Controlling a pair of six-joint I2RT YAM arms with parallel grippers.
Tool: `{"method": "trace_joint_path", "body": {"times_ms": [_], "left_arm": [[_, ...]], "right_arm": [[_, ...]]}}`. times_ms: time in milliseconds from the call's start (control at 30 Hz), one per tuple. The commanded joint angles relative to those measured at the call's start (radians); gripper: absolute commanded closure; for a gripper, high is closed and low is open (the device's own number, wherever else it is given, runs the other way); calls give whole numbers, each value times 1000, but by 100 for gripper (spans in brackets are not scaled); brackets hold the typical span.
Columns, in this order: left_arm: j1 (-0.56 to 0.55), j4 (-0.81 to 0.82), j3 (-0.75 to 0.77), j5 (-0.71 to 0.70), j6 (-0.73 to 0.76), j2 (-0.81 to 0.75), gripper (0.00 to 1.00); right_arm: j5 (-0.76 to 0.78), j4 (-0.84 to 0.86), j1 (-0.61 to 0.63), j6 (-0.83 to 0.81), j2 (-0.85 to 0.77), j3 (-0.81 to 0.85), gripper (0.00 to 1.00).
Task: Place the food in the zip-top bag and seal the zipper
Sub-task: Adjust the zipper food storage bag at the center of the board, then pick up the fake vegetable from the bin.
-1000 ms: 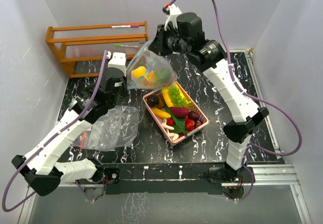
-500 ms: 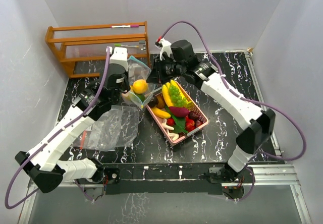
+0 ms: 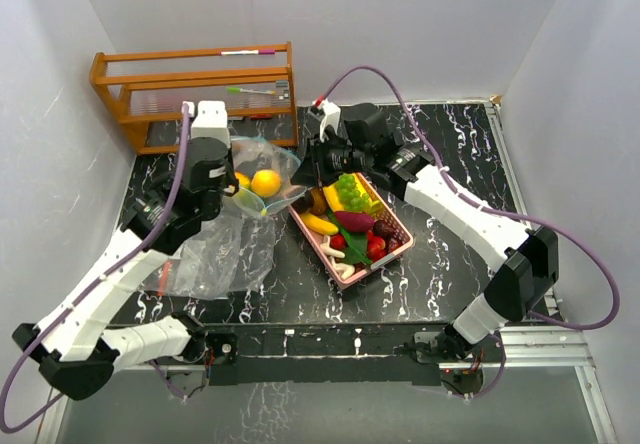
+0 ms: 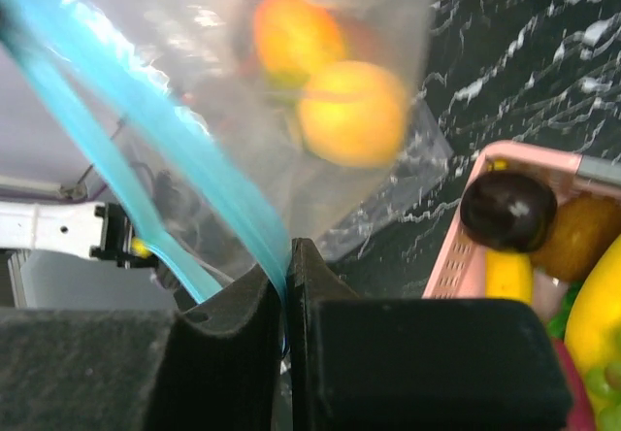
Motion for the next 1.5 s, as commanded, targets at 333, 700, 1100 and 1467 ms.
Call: {"method": "trace_joint_path", "body": {"times_ms": [333, 700, 1100, 1467], "left_arm": [[4, -43, -128, 28, -83, -64, 100], [4, -8, -260, 64, -99, -41, 100], [5, 48, -258, 105, -60, -7, 100], [6, 66, -275, 99, -44, -33, 100]], "right_arm": [[-26, 152, 40, 73, -104, -255, 82], [431, -89, 39, -11, -265, -346, 2], [666, -205, 25, 2, -259, -417, 1], [626, -116, 24, -46, -197, -473, 4]]}}
